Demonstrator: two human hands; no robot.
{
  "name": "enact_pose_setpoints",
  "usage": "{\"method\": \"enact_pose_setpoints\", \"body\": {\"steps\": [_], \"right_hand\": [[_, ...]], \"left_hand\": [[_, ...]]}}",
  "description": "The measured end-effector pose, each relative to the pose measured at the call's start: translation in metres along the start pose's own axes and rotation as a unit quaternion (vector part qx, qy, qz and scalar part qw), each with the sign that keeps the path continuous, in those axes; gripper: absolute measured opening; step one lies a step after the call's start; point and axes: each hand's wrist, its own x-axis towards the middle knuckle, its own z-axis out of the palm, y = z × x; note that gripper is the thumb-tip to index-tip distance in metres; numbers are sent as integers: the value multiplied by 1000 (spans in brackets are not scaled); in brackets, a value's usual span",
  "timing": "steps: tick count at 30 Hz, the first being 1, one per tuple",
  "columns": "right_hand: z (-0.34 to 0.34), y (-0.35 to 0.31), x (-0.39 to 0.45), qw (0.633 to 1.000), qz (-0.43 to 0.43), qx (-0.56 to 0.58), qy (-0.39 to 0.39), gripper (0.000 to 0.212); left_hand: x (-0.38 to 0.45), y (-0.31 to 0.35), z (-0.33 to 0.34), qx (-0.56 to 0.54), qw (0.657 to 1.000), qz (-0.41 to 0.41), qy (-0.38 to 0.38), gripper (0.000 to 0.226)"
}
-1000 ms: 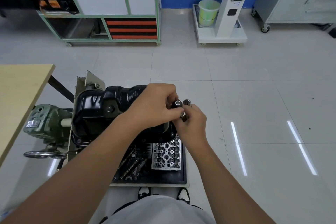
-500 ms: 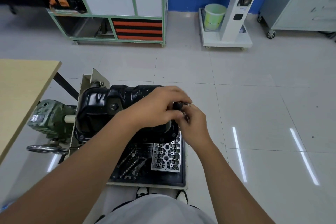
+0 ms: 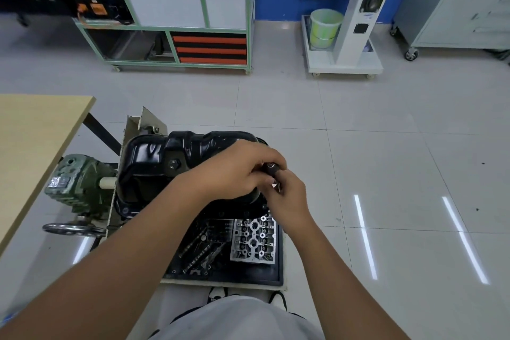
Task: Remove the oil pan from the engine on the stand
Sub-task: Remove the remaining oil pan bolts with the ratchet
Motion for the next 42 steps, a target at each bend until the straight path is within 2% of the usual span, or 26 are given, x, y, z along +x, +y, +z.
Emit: {"method": "enact_pose_setpoints", "body": {"steps": [3, 6, 7, 8, 10, 12, 15, 19, 22, 24, 26, 29, 31, 33, 36, 39, 42], "right_hand": [[0, -1, 2, 1000, -12, -2, 10, 8], [3, 2, 1, 998, 6, -18, 64, 26], [4, 3, 0, 997, 3, -25, 70, 27], [5, 5, -2, 998, -2, -24, 66, 22], [4, 6, -4, 999, -10, -3, 46, 12], [4, 8, -6, 1000, -12, 1, 24, 11], [4, 7, -3, 1000, 17, 1, 6, 7], [2, 12, -1, 992, 97, 82, 14, 6], [0, 25, -4, 982, 156, 110, -2, 23], [2, 36, -4, 984, 172, 53, 4, 35], [4, 44, -1, 985, 171, -25, 2, 32], [9, 49, 5, 985, 163, -51, -22, 29], [11, 52, 7, 986, 144, -77, -24, 29], [13, 54, 9, 987, 124, -103, -18, 27], [15, 55, 8, 987, 102, -125, -12, 26], [13, 58, 5, 990, 90, -113, -9, 21], [11, 59, 5, 989, 98, -111, -18, 21]], "left_hand": [[1, 2, 3, 19, 996, -39, 75, 27], [2, 4, 11, 18, 988, -74, 131, 45], [1, 5, 12, 9, 990, -63, 124, 43], [-1, 7, 12, 4, 994, -40, 98, 38], [-5, 5, 8, 17, 999, 3, 27, 42], [-7, 3, 3, 26, 1000, 7, 4, 42], [-4, 4, 1, 55, 996, -23, 65, 31], [-5, 7, 20, 113, 977, -39, 180, 33], [-7, 5, 32, 30, 975, -18, 217, 26], [-8, 3, 31, -11, 980, -2, 200, 21], [-10, 3, 27, -29, 989, 5, 147, 25], [-12, 3, 18, -55, 995, 1, 82, 31], [-12, 3, 15, -25, 995, -22, 99, 23], [-11, 5, 15, 12, 986, -52, 155, 23], [-10, 8, 19, 0, 979, -28, 204, 21], [-13, 7, 17, -15, 991, 9, 133, 25], [-16, 6, 10, -47, 995, -18, 86, 29]]}}
